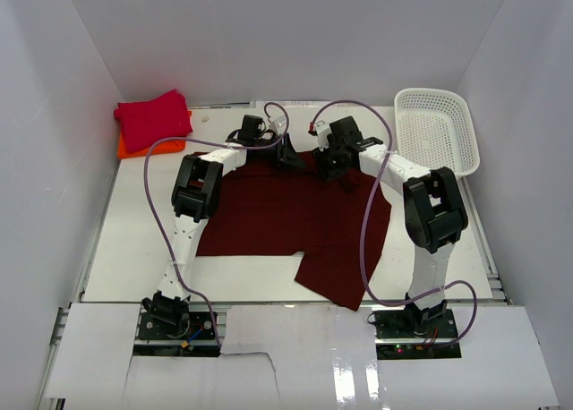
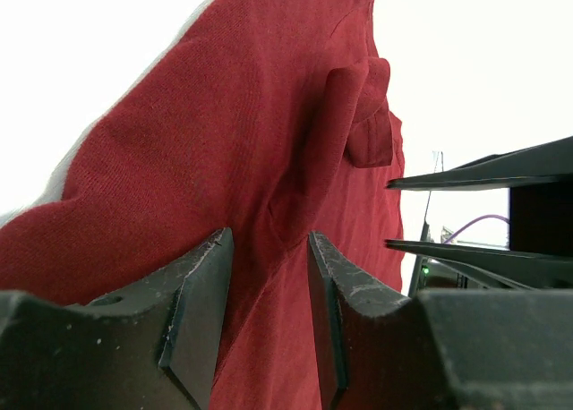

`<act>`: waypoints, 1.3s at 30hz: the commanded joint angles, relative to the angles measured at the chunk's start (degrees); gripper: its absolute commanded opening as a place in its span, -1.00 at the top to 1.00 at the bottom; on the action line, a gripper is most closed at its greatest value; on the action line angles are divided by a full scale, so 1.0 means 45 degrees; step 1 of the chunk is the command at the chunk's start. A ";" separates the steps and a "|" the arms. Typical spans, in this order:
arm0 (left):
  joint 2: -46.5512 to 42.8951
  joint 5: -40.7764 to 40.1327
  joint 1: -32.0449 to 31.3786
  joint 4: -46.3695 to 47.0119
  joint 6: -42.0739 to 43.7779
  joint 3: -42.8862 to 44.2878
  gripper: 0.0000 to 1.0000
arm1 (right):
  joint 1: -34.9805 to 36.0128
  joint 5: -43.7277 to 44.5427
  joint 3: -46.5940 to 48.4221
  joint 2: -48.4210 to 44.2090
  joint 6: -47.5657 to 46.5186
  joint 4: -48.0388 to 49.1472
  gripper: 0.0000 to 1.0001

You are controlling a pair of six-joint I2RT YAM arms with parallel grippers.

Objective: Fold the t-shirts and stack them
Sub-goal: Fold the flattened tshirt in 1/3 of the way

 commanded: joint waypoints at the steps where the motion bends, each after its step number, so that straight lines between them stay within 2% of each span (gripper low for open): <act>1: 0.0213 -0.0239 -0.0167 -0.0856 0.0369 0.0015 -0.01 | -0.0070 0.0115 -0.0188 -0.0004 0.0161 0.0379 0.14; 18: 0.0174 -0.0258 -0.0167 -0.0876 0.0408 -0.0024 -0.01 | 0.0165 0.2045 0.0437 0.0992 -0.0288 0.0477 0.02; 31: 0.0194 -0.0258 -0.0148 -0.0895 0.0408 -0.0043 -0.01 | 0.0184 0.2459 0.1374 0.1910 -0.0464 0.0418 0.02; 39: 0.0174 -0.0258 -0.0109 -0.0915 0.0427 -0.0063 -0.01 | 0.0184 0.2654 0.1941 0.2457 -0.0601 0.0340 0.19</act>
